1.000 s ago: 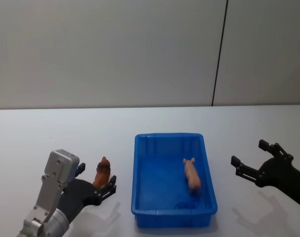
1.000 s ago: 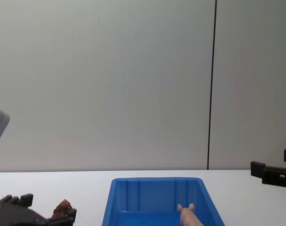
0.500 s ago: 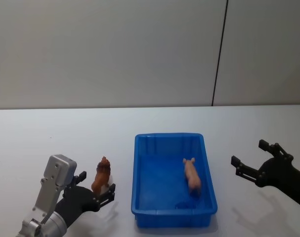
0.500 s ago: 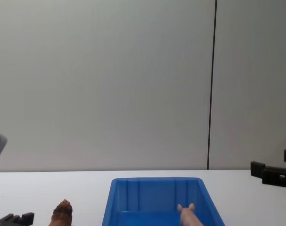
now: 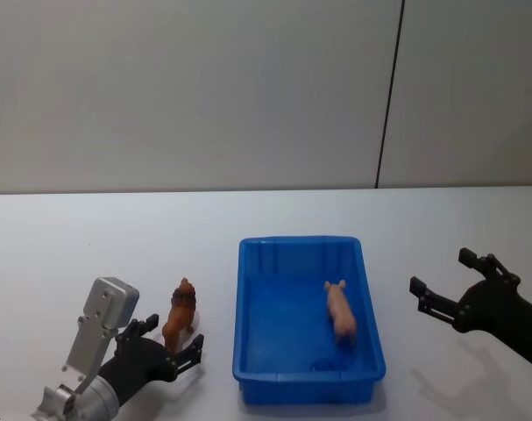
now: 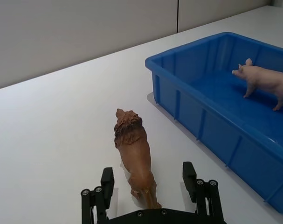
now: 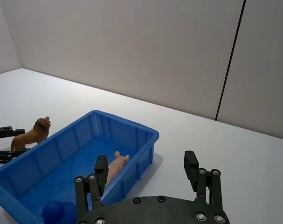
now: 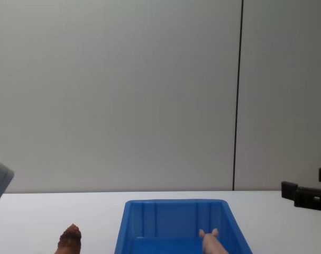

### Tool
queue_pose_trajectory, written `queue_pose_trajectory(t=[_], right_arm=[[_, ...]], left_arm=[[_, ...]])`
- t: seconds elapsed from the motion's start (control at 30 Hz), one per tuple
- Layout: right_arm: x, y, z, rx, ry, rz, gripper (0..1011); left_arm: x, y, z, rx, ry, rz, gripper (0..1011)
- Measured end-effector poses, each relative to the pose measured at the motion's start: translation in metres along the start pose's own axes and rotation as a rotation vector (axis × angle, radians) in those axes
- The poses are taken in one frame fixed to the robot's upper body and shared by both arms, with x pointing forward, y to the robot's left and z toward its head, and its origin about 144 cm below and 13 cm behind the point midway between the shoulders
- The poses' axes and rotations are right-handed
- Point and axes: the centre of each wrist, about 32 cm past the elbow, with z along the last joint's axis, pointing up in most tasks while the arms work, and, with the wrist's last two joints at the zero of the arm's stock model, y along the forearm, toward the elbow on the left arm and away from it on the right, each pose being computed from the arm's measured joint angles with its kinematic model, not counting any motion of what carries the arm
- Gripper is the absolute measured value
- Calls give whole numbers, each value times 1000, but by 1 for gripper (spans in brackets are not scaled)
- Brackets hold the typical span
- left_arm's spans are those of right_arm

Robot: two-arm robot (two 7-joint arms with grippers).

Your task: Pick up the two dolls from the table and place them into the box.

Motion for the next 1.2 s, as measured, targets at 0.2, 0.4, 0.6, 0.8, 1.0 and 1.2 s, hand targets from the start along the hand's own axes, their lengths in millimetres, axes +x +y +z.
queue_pose_trajectory(t=[0.2, 0.4, 0.6, 0.8, 1.0, 1.2], right_arm=[[0, 0, 0, 0, 0, 0, 1001], [0, 0, 0, 0, 0, 0, 1001], [0, 0, 0, 0, 0, 0, 1001], [0, 0, 0, 0, 0, 0, 1001], [0, 0, 0, 0, 0, 0, 1001], [0, 0, 0, 0, 0, 0, 1001]], left_arm=[[4, -4, -2, 18, -8, -4, 808], [8, -8, -2, 26, -17, -2, 628], [11, -10, -3, 30, -25, -1, 425], [12, -10, -3, 24, -35, -1, 302], [13, -10, 1, 1, -47, -1, 302], [13, -10, 13, -48, -71, -2, 302]])
